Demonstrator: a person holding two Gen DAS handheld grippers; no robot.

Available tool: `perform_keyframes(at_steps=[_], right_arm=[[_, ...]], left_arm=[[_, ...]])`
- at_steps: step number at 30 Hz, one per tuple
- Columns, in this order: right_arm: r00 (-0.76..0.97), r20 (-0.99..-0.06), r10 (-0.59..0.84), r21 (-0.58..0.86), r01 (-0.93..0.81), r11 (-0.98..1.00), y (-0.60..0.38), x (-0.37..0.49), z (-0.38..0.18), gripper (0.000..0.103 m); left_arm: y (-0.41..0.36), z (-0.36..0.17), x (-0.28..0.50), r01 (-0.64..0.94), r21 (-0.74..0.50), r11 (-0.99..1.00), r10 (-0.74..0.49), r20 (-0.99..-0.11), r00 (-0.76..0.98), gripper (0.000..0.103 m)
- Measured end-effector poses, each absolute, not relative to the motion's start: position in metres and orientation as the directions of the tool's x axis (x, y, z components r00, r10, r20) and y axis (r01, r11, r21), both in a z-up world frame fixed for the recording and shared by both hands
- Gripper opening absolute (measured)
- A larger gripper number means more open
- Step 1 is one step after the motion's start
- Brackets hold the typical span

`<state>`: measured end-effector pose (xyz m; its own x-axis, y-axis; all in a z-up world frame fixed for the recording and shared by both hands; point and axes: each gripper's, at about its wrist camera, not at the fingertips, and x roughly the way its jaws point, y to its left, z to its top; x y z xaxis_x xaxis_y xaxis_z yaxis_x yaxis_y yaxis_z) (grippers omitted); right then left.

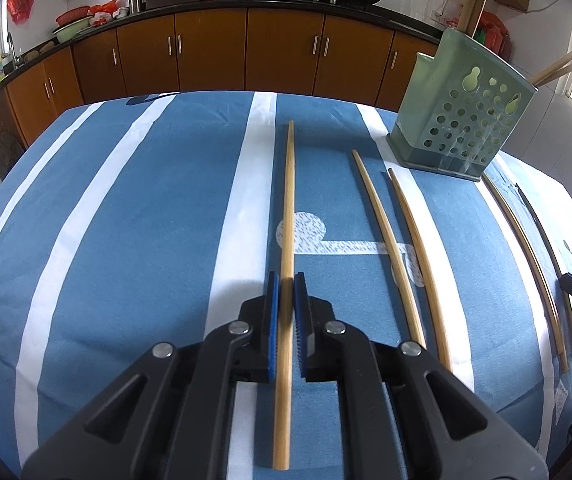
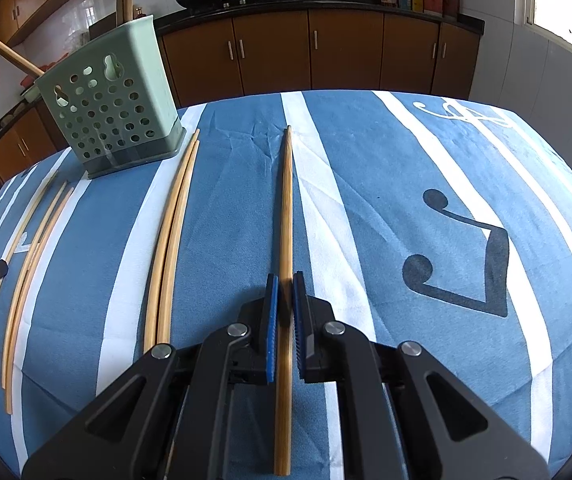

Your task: Organize utensils

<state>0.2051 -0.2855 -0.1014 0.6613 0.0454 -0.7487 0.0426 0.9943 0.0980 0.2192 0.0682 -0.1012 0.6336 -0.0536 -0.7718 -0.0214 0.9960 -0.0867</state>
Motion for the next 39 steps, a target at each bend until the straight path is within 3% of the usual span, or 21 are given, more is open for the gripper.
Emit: perform_keyframes(at_steps=[39], right_arm=[[0.661,-0.748,0.061,0.119,0.042,0.992,-0.286,0.191,-0.102,0.009]], left_arm=[[0.059,-0.102,0.197,-0.002,-0.021,1.0,-0.015,-0.778,0.628,0.013]])
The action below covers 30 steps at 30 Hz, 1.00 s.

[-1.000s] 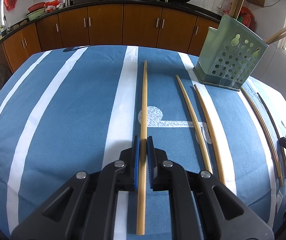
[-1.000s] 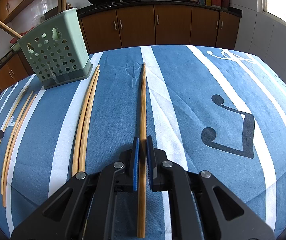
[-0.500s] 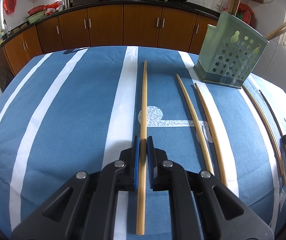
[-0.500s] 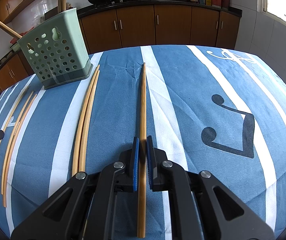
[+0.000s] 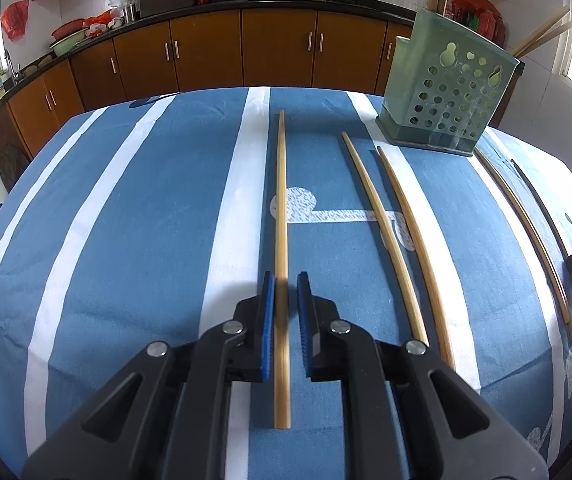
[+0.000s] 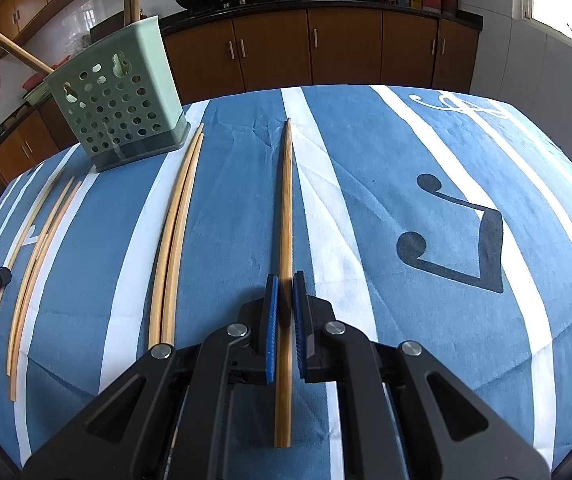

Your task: Organize utensils

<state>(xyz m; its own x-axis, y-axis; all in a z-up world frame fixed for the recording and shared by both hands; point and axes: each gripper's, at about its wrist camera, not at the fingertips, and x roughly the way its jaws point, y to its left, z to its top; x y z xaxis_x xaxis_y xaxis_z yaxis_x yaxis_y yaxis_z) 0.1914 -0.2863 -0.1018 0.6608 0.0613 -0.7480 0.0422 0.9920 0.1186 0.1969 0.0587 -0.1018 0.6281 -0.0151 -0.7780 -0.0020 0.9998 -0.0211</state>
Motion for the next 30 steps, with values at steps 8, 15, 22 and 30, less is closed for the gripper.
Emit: perform_keyframes(at_steps=[8,15,22,30], right_arm=[[0.663,-0.744,0.087,0.148,0.036,0.988,-0.29,0.187,-0.103,0.008],[0.704,-0.706,0.08,0.162,0.051,0.985,-0.299,0.177,-0.088,0.008],[0.776,-0.627,0.066,0.19,0.07,0.979,-0.314,0.17,-0.052,0.008],[0.842,-0.537,0.052,0.219,0.08,0.972,-0.326,0.165,-0.017,0.008]], left_arm=[[0.063,-0.101,0.194,-0.013,-0.043,0.999,-0.026,-0.778,0.628,0.008],[0.065,-0.085,0.187,-0.005,-0.037,0.999,-0.025,-0.763,0.646,0.008],[0.071,-0.044,0.18,-0.01,-0.064,0.998,-0.037,-0.692,0.721,0.008],[0.076,0.0,0.172,-0.013,-0.098,0.995,-0.049,-0.603,0.796,0.008]])
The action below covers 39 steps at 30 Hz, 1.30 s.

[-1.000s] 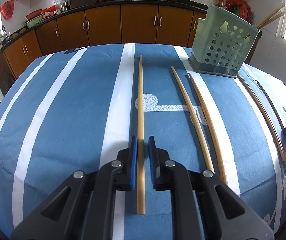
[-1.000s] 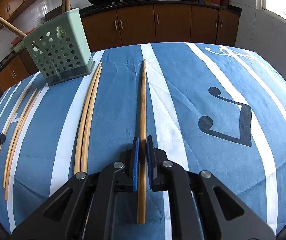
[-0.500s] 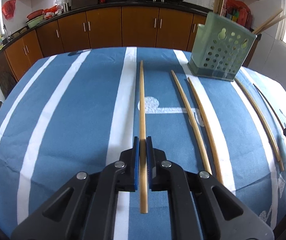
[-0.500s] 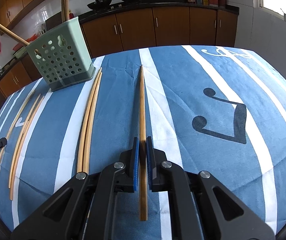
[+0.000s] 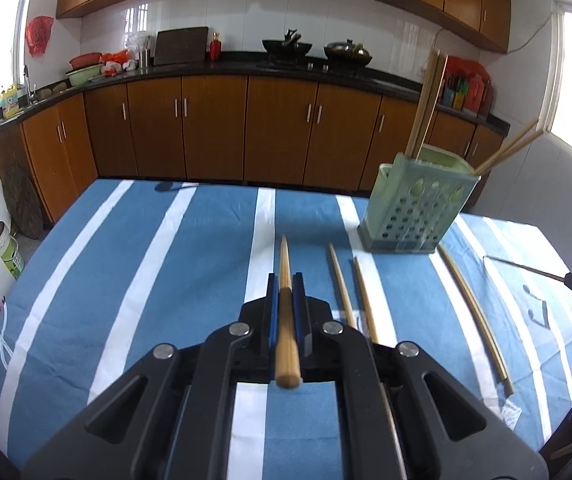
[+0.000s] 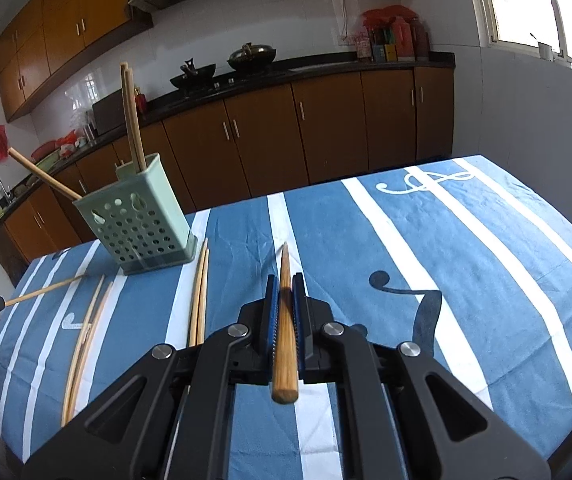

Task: Organize utensils
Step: 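Lift both held chopsticks upright and carry them toward the green basket, then lower both chopsticks into the green basket and open both tools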

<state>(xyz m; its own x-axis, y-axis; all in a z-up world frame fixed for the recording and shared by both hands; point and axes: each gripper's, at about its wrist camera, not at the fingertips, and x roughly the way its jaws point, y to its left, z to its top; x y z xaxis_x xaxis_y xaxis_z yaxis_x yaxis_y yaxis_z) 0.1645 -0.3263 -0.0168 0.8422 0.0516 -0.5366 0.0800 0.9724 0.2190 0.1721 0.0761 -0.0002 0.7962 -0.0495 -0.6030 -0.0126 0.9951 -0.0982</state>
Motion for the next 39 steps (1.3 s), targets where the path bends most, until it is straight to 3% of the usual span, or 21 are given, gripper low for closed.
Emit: perform_keyframes(at_steps=[20,34,39], right_arm=[[0.908,-0.415,0.047,0.224,0.052,0.973,-0.326,0.163,0.03,0.008],[0.96,-0.18,0.216,0.287,-0.159,0.945,-0.29,0.148,0.117,0.008],[0.967,-0.085,0.239,0.285,-0.206,0.936,-0.272,0.156,0.143,0.008]], left_arm=[[0.066,0.062,0.162,0.043,-0.093,0.995,-0.082,-0.468,0.88,0.008],[0.014,0.138,0.147,0.252,-0.1,0.963,-0.271,-0.346,0.898,0.008],[-0.001,0.162,0.157,0.261,-0.088,0.961,-0.275,-0.296,0.915,0.008]])
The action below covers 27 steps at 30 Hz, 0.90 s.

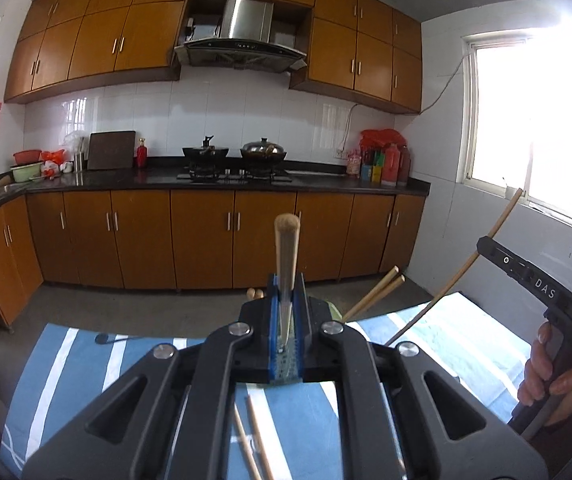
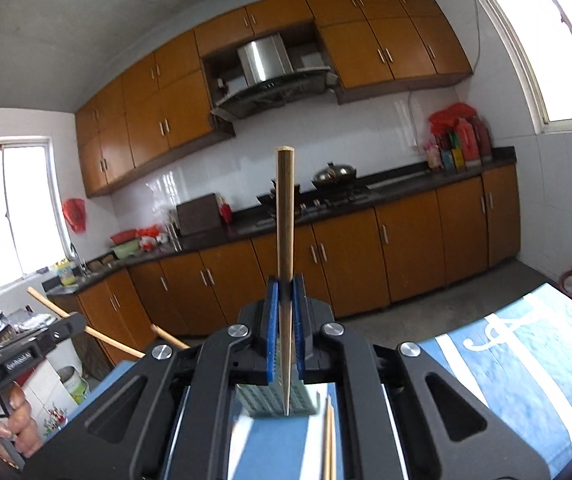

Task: Organize utensils
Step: 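Lower both chopsticks into the green basket and open both tools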

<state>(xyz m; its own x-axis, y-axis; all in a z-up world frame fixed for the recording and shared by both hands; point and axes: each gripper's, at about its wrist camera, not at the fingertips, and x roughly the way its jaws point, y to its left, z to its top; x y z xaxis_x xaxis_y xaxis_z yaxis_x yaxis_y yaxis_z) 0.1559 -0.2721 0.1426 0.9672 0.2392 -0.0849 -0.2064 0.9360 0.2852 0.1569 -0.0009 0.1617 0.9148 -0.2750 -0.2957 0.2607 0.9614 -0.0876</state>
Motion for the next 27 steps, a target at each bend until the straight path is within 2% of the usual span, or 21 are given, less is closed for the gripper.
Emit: perform_keyframes(at_steps=[5,10,18,27], right_arm=[[0.976,-0.029,0.215,0.271,-0.199,0.942,-0.257,0.178,0.155,0.008],[0.981,-0.031,0.189,0.238,-0.177,0.955,-0.24,0.207,0.151,0.008],[0.97,-0.15,0.19,0.235,-0.152,0.96,-0.222,0.254,0.119,0.008],[0.948,-0.256,0.188,0.254,-0.122,0.96,-0.219,0.268,0.096,0.008]], left_arm=[[-0.012,0.172,0.183,0.243,-0.097,0.965,-0.261,-0.279,0.924,0.008],[-0.02,0.166,0.212,0.214,-0.066,0.975,-0.224,-0.295,0.929,0.008],[-0.021,0.135,0.255,0.216,-0.109,0.97,-0.242,-0.384,0.891,0.008],[-0.013,0.113,0.277,0.203,-0.13,0.97,-0.24,-0.433,0.869,0.008]])
